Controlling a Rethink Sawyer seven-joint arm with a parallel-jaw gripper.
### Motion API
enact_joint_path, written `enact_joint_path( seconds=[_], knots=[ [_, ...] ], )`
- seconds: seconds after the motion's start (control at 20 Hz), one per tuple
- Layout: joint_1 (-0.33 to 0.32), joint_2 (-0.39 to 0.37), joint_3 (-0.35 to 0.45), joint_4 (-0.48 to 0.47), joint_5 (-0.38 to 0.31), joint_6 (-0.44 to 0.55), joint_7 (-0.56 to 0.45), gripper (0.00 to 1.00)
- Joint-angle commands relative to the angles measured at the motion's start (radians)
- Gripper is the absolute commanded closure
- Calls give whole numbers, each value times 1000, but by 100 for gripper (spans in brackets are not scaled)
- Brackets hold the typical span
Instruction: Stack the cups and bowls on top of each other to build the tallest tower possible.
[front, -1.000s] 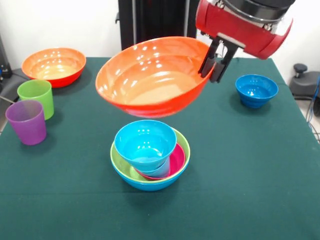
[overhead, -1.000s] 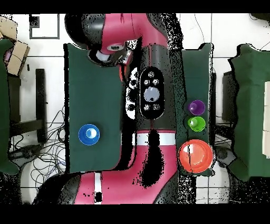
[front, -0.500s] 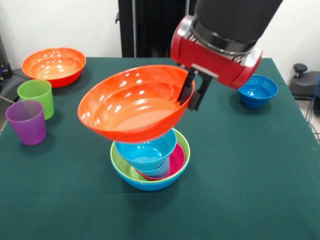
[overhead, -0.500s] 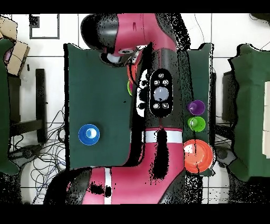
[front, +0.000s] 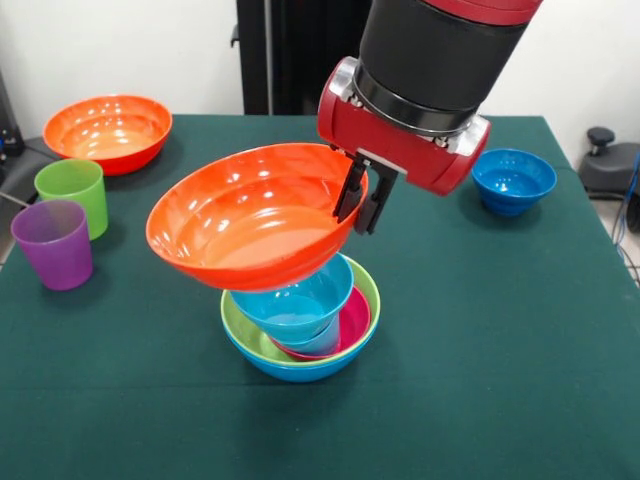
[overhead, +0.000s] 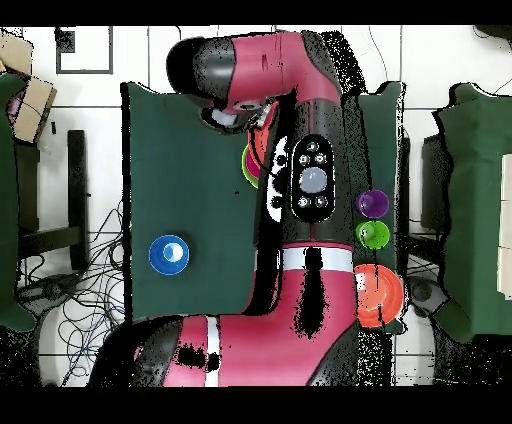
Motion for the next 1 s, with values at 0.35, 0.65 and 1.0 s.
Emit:
enact_joint_path(
  seconds=[0.35, 0.65, 1.0],
  knots=[
    [14, -27, 18, 89, -26, -1, -160, 100],
    [20, -18, 18, 73, -31, 3, -154, 100],
    [36, -6, 15, 52, -36, 18, -131, 100]
  ],
)
